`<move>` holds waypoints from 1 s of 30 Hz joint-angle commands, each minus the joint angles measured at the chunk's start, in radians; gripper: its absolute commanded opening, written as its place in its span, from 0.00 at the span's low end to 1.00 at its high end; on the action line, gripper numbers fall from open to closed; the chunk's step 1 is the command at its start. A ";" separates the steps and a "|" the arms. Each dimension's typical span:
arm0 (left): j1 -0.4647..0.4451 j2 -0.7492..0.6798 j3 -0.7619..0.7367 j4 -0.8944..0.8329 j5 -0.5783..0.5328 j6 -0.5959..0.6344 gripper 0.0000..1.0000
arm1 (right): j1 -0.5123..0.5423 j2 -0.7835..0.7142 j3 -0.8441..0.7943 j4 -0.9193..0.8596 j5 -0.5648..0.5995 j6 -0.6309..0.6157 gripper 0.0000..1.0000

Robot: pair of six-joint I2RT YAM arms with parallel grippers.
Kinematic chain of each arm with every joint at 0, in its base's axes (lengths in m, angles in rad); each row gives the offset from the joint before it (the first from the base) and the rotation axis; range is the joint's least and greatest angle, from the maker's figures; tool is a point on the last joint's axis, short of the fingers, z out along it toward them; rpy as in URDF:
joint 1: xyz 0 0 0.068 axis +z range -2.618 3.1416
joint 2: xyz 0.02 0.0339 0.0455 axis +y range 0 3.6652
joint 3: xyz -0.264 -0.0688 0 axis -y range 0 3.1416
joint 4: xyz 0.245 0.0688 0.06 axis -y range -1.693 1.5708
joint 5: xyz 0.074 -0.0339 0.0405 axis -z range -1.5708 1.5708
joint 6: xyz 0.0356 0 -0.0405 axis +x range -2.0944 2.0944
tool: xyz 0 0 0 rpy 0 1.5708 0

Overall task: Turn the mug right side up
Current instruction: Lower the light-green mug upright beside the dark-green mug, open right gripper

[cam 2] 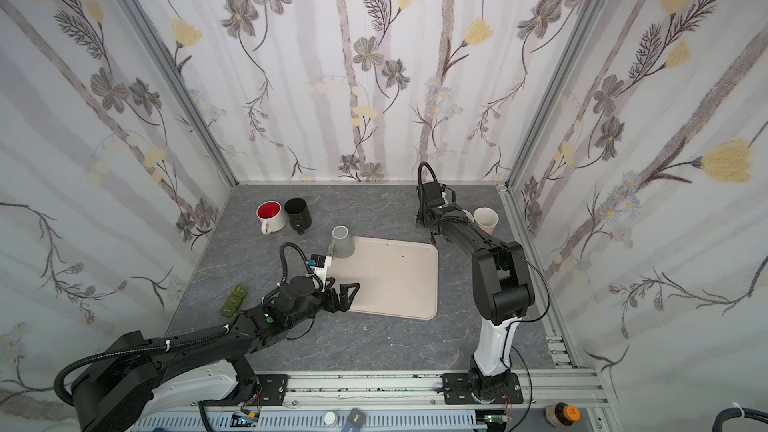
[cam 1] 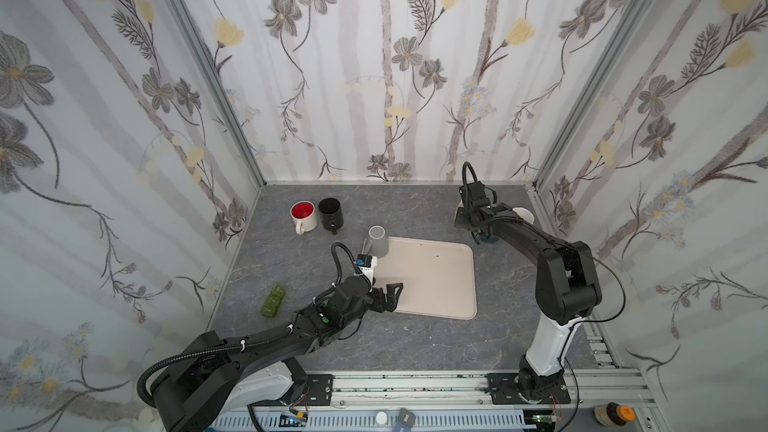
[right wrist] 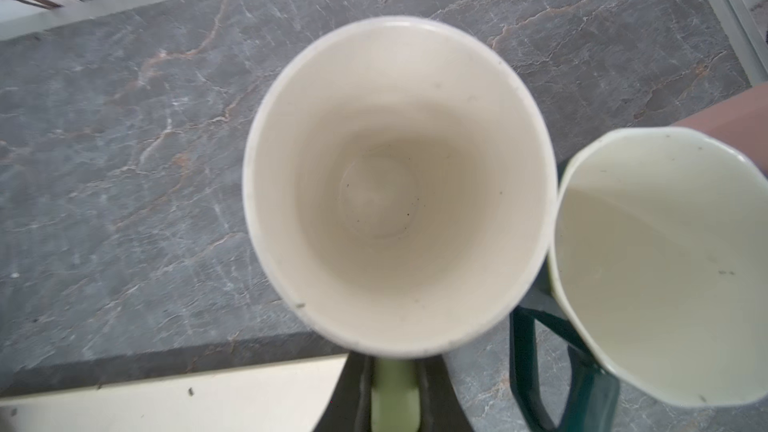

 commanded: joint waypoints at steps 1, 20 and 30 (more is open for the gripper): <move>0.000 0.002 0.011 0.031 -0.007 -0.007 1.00 | -0.003 0.042 0.031 -0.001 0.090 -0.006 0.00; -0.001 0.007 0.013 0.027 -0.003 -0.014 1.00 | -0.016 0.087 0.080 -0.021 0.046 -0.008 0.36; 0.000 0.001 0.030 -0.018 -0.035 -0.010 1.00 | -0.010 -0.041 0.025 0.009 0.038 -0.014 0.73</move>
